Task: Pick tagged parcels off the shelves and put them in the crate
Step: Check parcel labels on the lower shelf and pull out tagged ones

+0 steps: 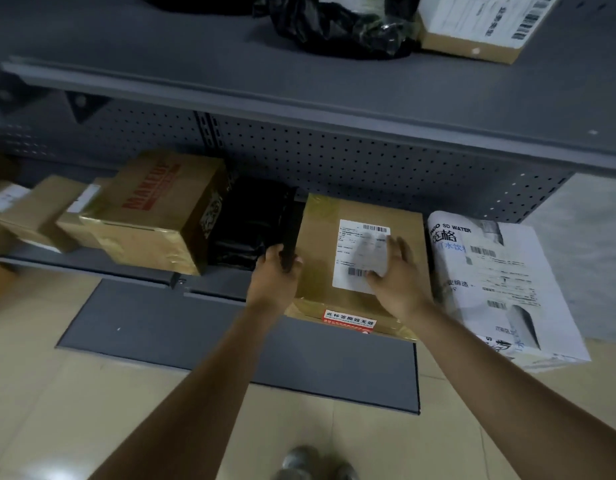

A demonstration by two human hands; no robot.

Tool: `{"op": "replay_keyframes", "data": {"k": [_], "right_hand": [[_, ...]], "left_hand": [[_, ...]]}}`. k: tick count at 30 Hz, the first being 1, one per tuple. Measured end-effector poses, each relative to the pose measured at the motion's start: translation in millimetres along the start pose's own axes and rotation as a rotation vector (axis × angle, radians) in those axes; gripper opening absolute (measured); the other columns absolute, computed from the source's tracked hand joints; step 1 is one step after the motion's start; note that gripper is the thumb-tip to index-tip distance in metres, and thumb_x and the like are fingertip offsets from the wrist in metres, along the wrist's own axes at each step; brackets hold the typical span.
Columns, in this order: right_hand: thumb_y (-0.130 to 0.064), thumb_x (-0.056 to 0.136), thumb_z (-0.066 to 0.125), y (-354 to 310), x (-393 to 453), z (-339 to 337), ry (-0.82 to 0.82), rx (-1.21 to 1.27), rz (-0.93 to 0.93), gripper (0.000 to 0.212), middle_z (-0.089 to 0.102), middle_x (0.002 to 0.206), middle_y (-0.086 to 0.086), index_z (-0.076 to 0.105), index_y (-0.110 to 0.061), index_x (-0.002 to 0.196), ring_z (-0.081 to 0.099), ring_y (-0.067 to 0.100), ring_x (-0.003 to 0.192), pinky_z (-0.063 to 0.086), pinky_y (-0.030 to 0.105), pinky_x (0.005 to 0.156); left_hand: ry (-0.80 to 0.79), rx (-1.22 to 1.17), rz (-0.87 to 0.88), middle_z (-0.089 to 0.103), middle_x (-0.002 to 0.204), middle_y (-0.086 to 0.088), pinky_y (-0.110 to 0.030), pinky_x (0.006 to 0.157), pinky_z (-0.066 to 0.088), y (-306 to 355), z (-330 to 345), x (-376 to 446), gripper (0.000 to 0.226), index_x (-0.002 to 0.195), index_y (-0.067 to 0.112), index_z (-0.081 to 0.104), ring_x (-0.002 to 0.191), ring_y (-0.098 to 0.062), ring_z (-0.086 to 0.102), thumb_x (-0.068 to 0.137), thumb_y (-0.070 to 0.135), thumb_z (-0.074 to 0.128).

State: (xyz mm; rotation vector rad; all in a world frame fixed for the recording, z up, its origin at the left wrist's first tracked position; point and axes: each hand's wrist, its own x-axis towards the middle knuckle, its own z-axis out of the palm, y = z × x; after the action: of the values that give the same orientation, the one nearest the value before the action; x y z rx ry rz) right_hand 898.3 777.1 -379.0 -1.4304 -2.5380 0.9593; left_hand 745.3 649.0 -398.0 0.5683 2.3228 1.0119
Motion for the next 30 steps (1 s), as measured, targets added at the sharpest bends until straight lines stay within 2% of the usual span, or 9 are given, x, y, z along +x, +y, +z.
{"op": "replay_keyframes", "data": {"k": [2, 5, 7, 9, 13, 18, 22, 27, 30], "right_hand": [[-0.022, 0.097, 0.057, -28.2, 7.1, 6.4, -0.001, 0.086, -0.095, 0.073, 0.018, 0.163, 0.008, 0.015, -0.013, 0.157, 0.030, 0.029, 0.146, 0.035, 0.035, 0.114], [-0.023, 0.100, 0.053, -72.7, 12.2, 22.5, -0.057, 0.180, -0.182, 0.069, 0.021, 0.163, 0.002, 0.017, -0.015, 0.157, 0.027, 0.021, 0.148, 0.024, 0.020, 0.109], [-0.024, 0.099, 0.054, -99.9, 17.9, 38.2, -0.110, 0.297, -0.183, 0.070, 0.023, 0.163, 0.003, 0.016, -0.016, 0.157, 0.026, 0.019, 0.149, 0.022, 0.025, 0.115], [-0.029, 0.099, 0.054, -120.0, 30.8, 59.9, -0.214, 0.407, -0.108, 0.072, 0.022, 0.163, 0.003, 0.014, -0.017, 0.157, 0.025, 0.020, 0.149, 0.024, 0.031, 0.117], [-0.050, 0.098, 0.049, -144.1, 64.5, 100.2, -0.381, 0.638, 0.246, 0.078, 0.017, 0.164, 0.001, 0.011, -0.018, 0.158, 0.023, 0.023, 0.149, 0.025, 0.038, 0.119], [-0.045, 0.097, 0.053, -150.4, 81.6, 141.1, -0.275, 0.808, 0.474, 0.056, 0.053, 0.143, 0.005, 0.045, -0.016, 0.145, 0.054, 0.025, 0.123, 0.047, 0.038, 0.102], [-0.045, 0.095, 0.059, -158.4, 76.8, 147.6, -0.198, 0.789, 0.522, 0.061, 0.058, 0.136, 0.012, 0.049, -0.009, 0.142, 0.058, 0.027, 0.118, 0.049, 0.031, 0.090], [-0.040, 0.085, 0.071, -165.0, 72.2, 130.7, -0.242, 0.811, 0.538, 0.053, 0.066, 0.119, 0.009, 0.059, -0.011, 0.128, 0.064, 0.025, 0.107, 0.055, 0.037, 0.092], [-0.033, 0.074, 0.079, -172.1, 67.0, 113.4, -0.163, 0.893, 0.498, 0.060, 0.069, 0.112, 0.011, 0.059, -0.008, 0.124, 0.068, 0.028, 0.099, 0.060, 0.038, 0.084]], "left_hand": [[0.077, 0.017, 0.001, 0.038, 0.146, -0.012, -0.044, 0.107, 0.042, -3.3, -19.7, 2.6, 0.054, 0.147, 0.018, 0.037, 0.131, -0.033, 0.043, 0.098, 0.035, 0.053], [0.109, 0.101, -0.017, 0.031, 0.149, -0.014, -0.046, 0.113, 0.032, -14.2, -53.4, 15.5, 0.055, 0.147, 0.017, 0.036, 0.137, -0.036, 0.030, 0.096, 0.028, 0.055], [0.084, 0.133, -0.048, 0.029, 0.151, -0.016, -0.046, 0.114, 0.028, -18.9, -71.1, 29.8, 0.060, 0.149, 0.016, 0.032, 0.139, -0.038, 0.027, 0.095, 0.029, 0.055], [0.013, 0.149, -0.066, 0.027, 0.152, -0.017, -0.046, 0.114, 0.028, -21.4, -82.1, 47.5, 0.066, 0.151, 0.016, 0.027, 0.140, -0.039, 0.027, 0.094, 0.032, 0.056], [-0.197, 0.257, -0.069, 0.012, 0.160, -0.016, -0.046, 0.117, 0.027, -29.5, -89.4, 80.8, 0.076, 0.155, 0.017, 0.015, 0.145, -0.039, 0.020, 0.093, 0.037, 0.055], [-0.295, 0.224, -0.077, 0.021, 0.157, -0.019, -0.042, 0.113, 0.034, -46.6, -91.1, 96.9, 0.084, 0.156, 0.013, 0.005, 0.141, -0.038, 0.030, 0.093, 0.036, 0.055], [-0.344, 0.209, -0.067, 0.023, 0.155, -0.020, -0.042, 0.113, 0.035, -47.5, -97.0, 103.0, 0.082, 0.156, 0.016, 0.006, 0.138, -0.037, 0.034, 0.093, 0.038, 0.053], [-0.434, 0.152, -0.055, 0.050, 0.129, -0.007, -0.030, 0.081, 0.048, -40.3, -120.4, 102.8, 0.059, 0.154, 0.019, 0.018, 0.103, -0.021, 0.057, 0.101, 0.026, 0.042], [-0.452, 0.077, -0.059, 0.044, 0.147, -0.005, -0.036, 0.105, 0.043, -27.2, -131.1, 100.0, 0.054, 0.153, 0.021, 0.029, 0.126, -0.024, 0.050, 0.103, 0.038, 0.041]]}}
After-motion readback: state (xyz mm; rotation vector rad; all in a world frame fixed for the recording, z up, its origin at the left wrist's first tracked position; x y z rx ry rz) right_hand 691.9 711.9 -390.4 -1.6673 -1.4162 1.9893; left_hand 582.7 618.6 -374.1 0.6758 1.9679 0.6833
